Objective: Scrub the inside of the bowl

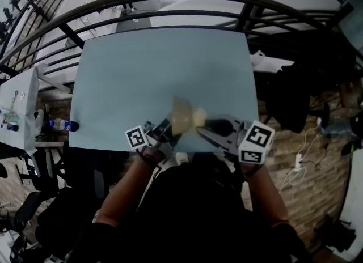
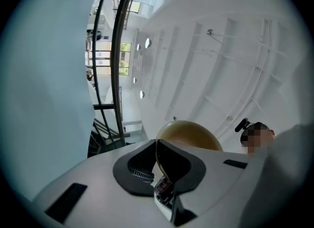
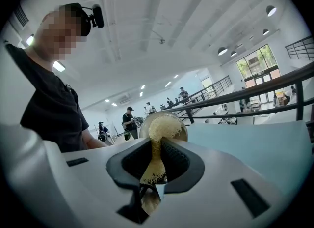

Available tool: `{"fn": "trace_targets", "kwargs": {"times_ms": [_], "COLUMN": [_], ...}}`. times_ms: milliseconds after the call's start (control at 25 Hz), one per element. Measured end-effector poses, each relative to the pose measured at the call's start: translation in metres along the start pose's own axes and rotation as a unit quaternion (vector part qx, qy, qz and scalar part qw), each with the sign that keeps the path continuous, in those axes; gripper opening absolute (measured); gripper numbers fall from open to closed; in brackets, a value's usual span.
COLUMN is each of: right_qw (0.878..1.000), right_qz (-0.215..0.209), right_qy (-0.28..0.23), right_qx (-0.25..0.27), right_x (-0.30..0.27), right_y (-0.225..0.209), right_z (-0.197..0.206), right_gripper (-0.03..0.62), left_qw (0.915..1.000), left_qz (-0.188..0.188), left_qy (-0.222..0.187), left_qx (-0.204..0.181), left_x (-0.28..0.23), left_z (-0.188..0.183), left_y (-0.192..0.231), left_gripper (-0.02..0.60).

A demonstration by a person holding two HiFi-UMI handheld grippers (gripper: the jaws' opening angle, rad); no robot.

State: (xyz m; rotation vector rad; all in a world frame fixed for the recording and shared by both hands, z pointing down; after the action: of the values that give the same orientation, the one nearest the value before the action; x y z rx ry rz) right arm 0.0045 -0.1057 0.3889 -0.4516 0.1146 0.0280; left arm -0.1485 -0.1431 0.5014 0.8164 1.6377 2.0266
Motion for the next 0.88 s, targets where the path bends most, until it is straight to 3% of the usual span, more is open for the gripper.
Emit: {"fn": "trace_targets", "kwargs": {"times_ms": [440, 680, 880], "right_qw": [0.998, 0.994, 0.993], "right_qz": [0.005, 0.035, 0.051], "right_qy": [0.010, 0.031, 0.030], "right_qx": [0.054, 0.095, 0.100], "right_x": [-0.002, -0.005, -0.003], "right_y": [0.012, 0.009, 0.001], "right_z": [-0.031, -0.047, -0.054], "right_gripper": [0.064, 0.064, 0.064], "left_qw": [0.9999, 0.9992, 0.9984], "left_qz": [0.007, 0.015, 0.018], "left_qy": [0.012, 0.031, 0.044], "left_qx": [0.005, -0.018, -0.032], "left_x": [0.001, -0.001, -0.004], "left_z": [0.005, 0.007, 0.009], "left_y": [-0.002, -0.008, -0.014], "left_gripper": [0.012, 0.012, 0.012]}}
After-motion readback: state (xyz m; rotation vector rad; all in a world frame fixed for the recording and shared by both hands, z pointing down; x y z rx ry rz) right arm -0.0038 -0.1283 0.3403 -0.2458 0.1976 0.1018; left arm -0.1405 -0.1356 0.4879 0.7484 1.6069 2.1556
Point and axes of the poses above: the fingertips, and each gripper's own axes: x backward along the fingers, y to its left, z out of its underside, the point moved 6 cm from there along x, backward along the fingers, and after that the axes turned 13 degrees about -z, right-handed, at the moved point
